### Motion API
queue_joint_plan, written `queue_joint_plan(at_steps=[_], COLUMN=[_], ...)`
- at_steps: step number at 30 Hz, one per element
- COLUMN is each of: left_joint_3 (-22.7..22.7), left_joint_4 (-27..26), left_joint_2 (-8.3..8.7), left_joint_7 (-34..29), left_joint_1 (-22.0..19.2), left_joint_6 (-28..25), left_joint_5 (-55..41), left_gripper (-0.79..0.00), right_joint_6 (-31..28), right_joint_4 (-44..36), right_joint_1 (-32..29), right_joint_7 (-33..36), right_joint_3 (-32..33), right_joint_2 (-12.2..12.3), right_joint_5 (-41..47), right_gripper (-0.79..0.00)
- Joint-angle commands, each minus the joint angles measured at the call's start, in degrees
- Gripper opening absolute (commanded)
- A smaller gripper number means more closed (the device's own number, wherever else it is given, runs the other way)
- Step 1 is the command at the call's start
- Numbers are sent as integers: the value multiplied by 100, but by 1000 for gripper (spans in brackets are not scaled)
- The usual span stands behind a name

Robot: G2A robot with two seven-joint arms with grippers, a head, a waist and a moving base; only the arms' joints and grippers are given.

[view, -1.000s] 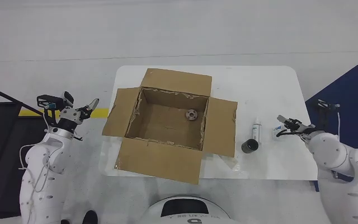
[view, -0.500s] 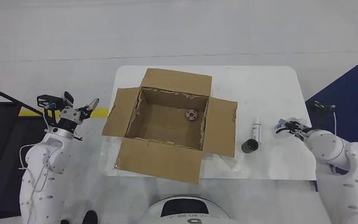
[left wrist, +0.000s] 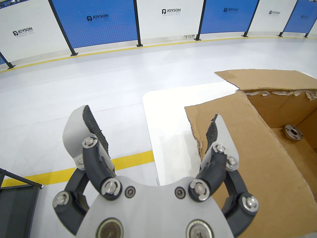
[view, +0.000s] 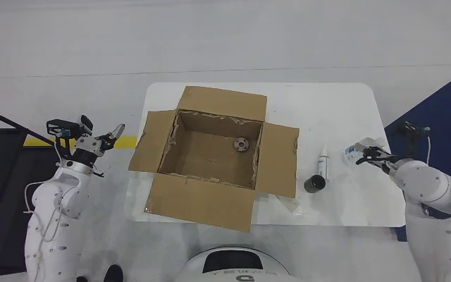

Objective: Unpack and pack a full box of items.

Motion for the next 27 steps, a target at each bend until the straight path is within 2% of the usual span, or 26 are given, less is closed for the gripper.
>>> queue_joint_plan(at_steps=[1,8,12,15,20,27], left_joint_3=[0,0,0,0,0,0], left_joint_4=[0,0,0,0,0,0], left_joint_2=[0,0,0,0,0,0], left_joint_7=[0,0,0,0,0,0], left_joint_1=[0,0,0,0,0,0], left_joint_6=[0,0,0,0,0,0], left_joint_5=[0,0,0,0,0,0], left_gripper=[0,0,0,0,0,0], right_joint_6=[-201,-1383,-2212,-2381,-2056,-1619], right_joint_4=[-77,-635,-973,-1227,-1604,-1729], right_joint_1=[-77,-499,-600,-390,141,939], right_joint_7=[-164,-512,38,686,1268,1082], right_joint_3=[212,998,1131,892,22,-1594], right_joint_2=[-19,-128,-144,-99,-13,21], right_joint_5=[486,2854,4303,4921,4856,3788], right_gripper=[-785,-785,-785,-785,-785,-785])
